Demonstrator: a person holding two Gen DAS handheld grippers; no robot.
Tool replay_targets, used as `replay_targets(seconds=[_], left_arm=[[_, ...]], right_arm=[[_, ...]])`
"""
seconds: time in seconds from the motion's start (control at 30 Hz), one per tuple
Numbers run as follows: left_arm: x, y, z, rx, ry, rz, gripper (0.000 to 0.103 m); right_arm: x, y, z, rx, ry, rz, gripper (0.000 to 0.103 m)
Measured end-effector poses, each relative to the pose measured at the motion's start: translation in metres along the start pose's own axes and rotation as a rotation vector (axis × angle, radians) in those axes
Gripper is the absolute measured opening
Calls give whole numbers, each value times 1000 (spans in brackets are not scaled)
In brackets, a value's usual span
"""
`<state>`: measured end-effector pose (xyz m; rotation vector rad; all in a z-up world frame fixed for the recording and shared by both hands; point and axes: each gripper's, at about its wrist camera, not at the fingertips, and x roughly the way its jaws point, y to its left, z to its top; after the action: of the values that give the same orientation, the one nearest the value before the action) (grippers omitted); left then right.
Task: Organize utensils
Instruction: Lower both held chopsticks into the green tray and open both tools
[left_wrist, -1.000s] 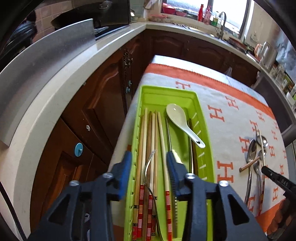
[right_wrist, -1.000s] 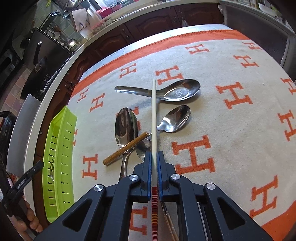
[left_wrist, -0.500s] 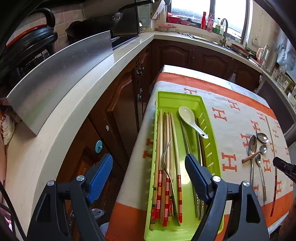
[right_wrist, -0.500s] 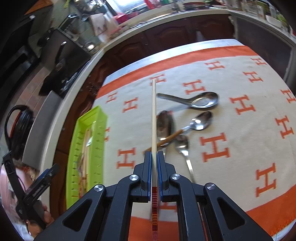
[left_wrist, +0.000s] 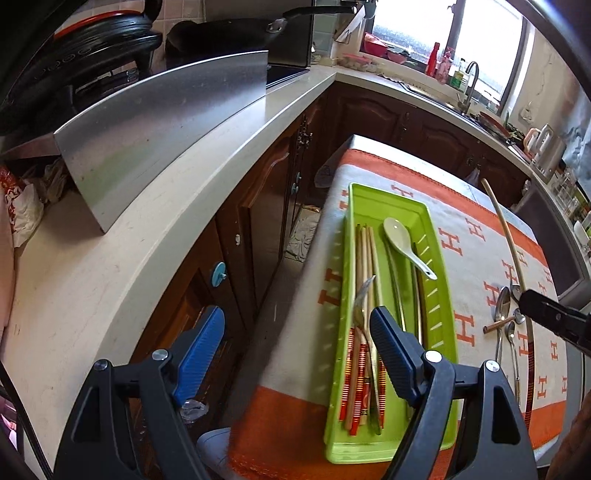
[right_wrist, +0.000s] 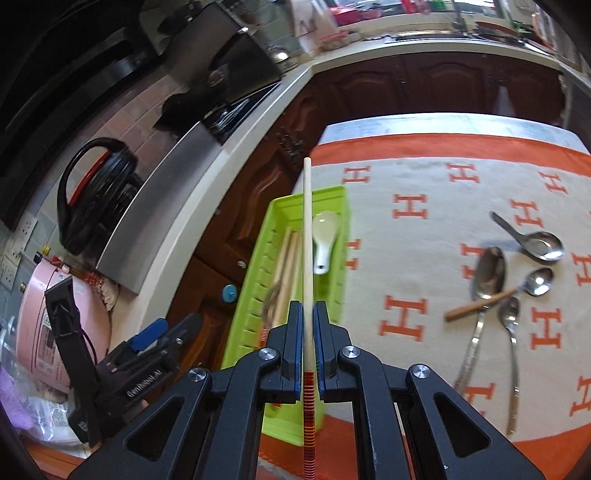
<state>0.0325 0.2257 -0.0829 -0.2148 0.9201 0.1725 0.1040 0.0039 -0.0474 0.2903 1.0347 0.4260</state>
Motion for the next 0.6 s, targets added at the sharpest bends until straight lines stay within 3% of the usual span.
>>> replay_targets(seconds=[0.23,0.6], left_arm=[[-1,11,1,-20,-11,12,79],[8,16,3,-50,16,2,80]], right_arm=[[50,31,14,-20,73,13,5],[116,30,16,-3,185,-14,9]])
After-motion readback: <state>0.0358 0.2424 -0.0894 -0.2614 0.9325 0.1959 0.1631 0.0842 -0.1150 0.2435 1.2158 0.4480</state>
